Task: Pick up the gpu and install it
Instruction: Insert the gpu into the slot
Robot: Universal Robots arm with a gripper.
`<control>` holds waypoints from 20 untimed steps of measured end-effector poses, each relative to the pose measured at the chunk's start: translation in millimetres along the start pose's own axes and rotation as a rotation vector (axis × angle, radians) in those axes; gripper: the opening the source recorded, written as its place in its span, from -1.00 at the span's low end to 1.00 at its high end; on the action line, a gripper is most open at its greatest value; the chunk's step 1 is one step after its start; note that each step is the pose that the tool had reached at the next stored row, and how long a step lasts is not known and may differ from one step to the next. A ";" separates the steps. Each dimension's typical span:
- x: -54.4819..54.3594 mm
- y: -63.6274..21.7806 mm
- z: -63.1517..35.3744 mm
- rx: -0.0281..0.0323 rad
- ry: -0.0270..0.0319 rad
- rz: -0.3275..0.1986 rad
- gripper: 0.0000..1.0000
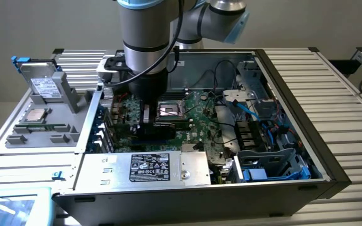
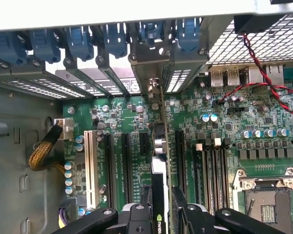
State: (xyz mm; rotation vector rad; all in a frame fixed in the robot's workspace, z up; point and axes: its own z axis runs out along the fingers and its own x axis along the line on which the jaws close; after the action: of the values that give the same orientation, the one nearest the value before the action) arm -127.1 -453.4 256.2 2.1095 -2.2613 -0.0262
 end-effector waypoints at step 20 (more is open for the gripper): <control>1.2 0.0 3.7 -0.0020 -0.0019 -0.003 -0.45</control>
State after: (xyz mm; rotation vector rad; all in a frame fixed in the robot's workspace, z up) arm -127.4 -454.6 252.6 2.1124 -2.2586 -0.0306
